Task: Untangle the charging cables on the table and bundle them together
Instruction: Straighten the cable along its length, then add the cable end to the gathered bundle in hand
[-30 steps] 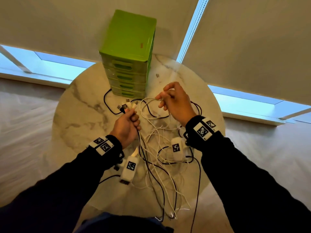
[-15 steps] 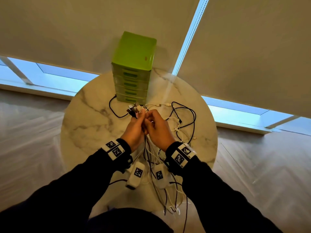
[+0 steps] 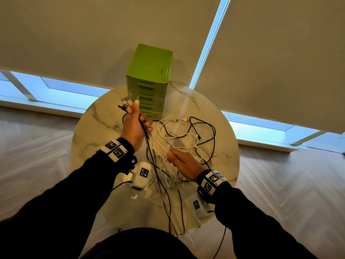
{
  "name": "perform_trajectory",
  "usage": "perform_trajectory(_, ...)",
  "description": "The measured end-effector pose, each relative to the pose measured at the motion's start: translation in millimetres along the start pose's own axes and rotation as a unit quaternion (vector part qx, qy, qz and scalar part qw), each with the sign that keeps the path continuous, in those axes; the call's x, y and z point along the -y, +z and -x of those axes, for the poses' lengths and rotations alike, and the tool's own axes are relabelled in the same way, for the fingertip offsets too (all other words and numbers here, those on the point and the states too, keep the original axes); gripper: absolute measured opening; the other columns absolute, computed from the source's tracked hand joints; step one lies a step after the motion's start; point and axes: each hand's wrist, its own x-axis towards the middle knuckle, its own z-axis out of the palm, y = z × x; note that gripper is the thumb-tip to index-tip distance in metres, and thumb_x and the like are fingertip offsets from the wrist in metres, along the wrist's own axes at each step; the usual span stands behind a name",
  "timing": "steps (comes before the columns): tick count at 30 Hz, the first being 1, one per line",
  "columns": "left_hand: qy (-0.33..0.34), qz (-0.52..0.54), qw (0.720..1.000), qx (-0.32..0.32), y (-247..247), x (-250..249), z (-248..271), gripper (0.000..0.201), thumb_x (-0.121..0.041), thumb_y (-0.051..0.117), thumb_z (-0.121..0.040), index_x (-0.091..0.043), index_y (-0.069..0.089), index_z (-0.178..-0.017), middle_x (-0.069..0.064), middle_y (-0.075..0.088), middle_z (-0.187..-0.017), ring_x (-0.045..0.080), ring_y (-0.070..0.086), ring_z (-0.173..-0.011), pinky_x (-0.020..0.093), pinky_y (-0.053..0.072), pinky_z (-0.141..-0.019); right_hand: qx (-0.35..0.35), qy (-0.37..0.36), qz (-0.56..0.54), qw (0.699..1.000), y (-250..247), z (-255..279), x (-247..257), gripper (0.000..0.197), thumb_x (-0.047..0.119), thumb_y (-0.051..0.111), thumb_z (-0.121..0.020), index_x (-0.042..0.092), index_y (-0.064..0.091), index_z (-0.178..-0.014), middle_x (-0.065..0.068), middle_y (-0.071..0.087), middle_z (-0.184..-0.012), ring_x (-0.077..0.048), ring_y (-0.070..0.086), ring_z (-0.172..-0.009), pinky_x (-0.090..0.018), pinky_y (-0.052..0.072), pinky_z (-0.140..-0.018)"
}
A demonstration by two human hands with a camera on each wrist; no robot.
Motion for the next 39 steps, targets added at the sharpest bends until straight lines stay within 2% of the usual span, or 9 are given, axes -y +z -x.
perform_trajectory(2, 0.018, -0.009, 1.0, -0.014, -4, -22, -10, 0.049, -0.047, 0.037, -0.107, -0.002, 0.051, -0.12, -0.008, 0.031, -0.062, 0.007, 0.027, -0.049, 0.022, 0.025, -0.044, 0.019, 0.024, 0.023, 0.999, -4, 6, -19, 0.031, 0.04, 0.038, -0.107, 0.035, 0.049, -0.078, 0.013, 0.054, -0.072, -0.001, 0.05, -0.068, -0.025, 0.042, -0.072)
perform_trajectory(5, 0.041, -0.03, 0.999, -0.017, -13, -49, -19, 0.041, -0.048, 0.038, -0.106, -0.023, 0.041, -0.075, -0.01, 0.032, -0.057, 0.006, 0.025, -0.044, 0.022, 0.021, -0.042, 0.031, 0.069, 0.055, 0.996, -15, 12, -45, 0.029, 0.039, 0.037, -0.108, 0.023, 0.054, -0.089, 0.004, 0.058, -0.077, -0.015, 0.054, -0.074, -0.037, 0.045, -0.078)
perform_trajectory(8, 0.025, -0.094, 0.995, 0.013, -15, -51, -13, 0.039, -0.045, 0.041, -0.106, -0.023, 0.04, -0.074, -0.01, 0.034, -0.053, 0.006, 0.027, -0.044, 0.022, 0.024, -0.043, -0.031, 0.124, 0.096, 0.987, -27, -1, -55, 0.034, 0.041, 0.038, -0.107, 0.015, 0.057, -0.097, -0.01, 0.064, -0.086, -0.032, 0.058, -0.082, -0.047, 0.049, -0.083)
perform_trajectory(15, -0.064, -0.299, 0.951, 0.042, 1, 10, 15, 0.048, -0.05, 0.039, -0.105, -0.015, 0.056, -0.077, -0.002, 0.053, -0.059, 0.009, 0.038, -0.047, 0.026, 0.029, -0.049, -0.139, 0.041, 0.025, 0.989, -25, -42, 30, 0.027, 0.041, 0.037, -0.107, 0.024, 0.045, -0.087, 0.006, 0.052, -0.066, -0.012, 0.047, -0.059, -0.033, 0.04, -0.06)
perform_trajectory(20, -0.082, -0.262, 0.961, -0.003, 5, 22, 10, 0.051, -0.052, 0.039, -0.104, -0.016, 0.059, -0.074, 0.001, 0.05, -0.064, 0.017, 0.044, -0.059, 0.033, 0.037, -0.062, -0.09, -0.029, 0.037, 0.995, 2, -43, 56, 0.038, 0.045, 0.029, -0.108, 0.032, 0.045, -0.14, -0.005, 0.072, -0.107, -0.022, 0.067, -0.089, -0.037, 0.052, -0.077)
perform_trajectory(24, -0.081, -0.099, 0.991, -0.029, 15, 10, 9, 0.043, -0.041, 0.038, -0.108, -0.018, 0.043, -0.072, -0.002, 0.046, -0.062, 0.012, 0.042, -0.053, 0.026, 0.037, -0.054, -0.031, -0.058, 0.013, 0.998, 8, -35, 48, 0.031, 0.044, 0.028, -0.108, 0.023, 0.048, -0.097, -0.001, 0.058, -0.078, -0.022, 0.053, -0.069, -0.039, 0.043, -0.067)
perform_trajectory(30, -0.04, -0.003, 0.999, -0.017, 5, -13, 1, 0.038, -0.041, 0.038, -0.108, -0.022, 0.041, -0.075, -0.009, 0.034, -0.054, 0.006, 0.03, -0.043, 0.022, 0.029, -0.045, 0.009, 0.002, 0.023, 1.0, -3, -18, -3, 0.036, 0.051, 0.028, -0.106, 0.034, 0.046, -0.079, 0.01, 0.05, -0.071, -0.008, 0.048, -0.067, -0.033, 0.043, -0.072)
perform_trajectory(36, 0.001, 0.008, 1.0, 0.001, -18, -53, -13, 0.04, -0.043, 0.039, -0.107, -0.023, 0.042, -0.073, -0.01, 0.031, -0.052, 0.006, 0.023, -0.042, 0.022, 0.022, -0.044, 0.042, 0.114, 0.072, 0.99, -26, 5, -55, 0.034, 0.051, 0.03, -0.106, 0.032, 0.056, -0.095, 0.006, 0.064, -0.092, -0.017, 0.057, -0.089, -0.034, 0.042, -0.087)
perform_trajectory(39, 0.033, -0.087, 0.996, 0.006, -18, -46, -8, 0.038, -0.037, 0.039, -0.108, -0.022, 0.04, -0.074, -0.01, 0.03, -0.053, 0.006, 0.024, -0.043, 0.024, 0.02, -0.047, 0.006, 0.123, 0.116, 0.985, -30, -11, -59, 0.038, 0.054, 0.031, -0.104, 0.024, 0.055, -0.103, -0.001, 0.066, -0.089, -0.02, 0.058, -0.082, -0.036, 0.043, -0.077)
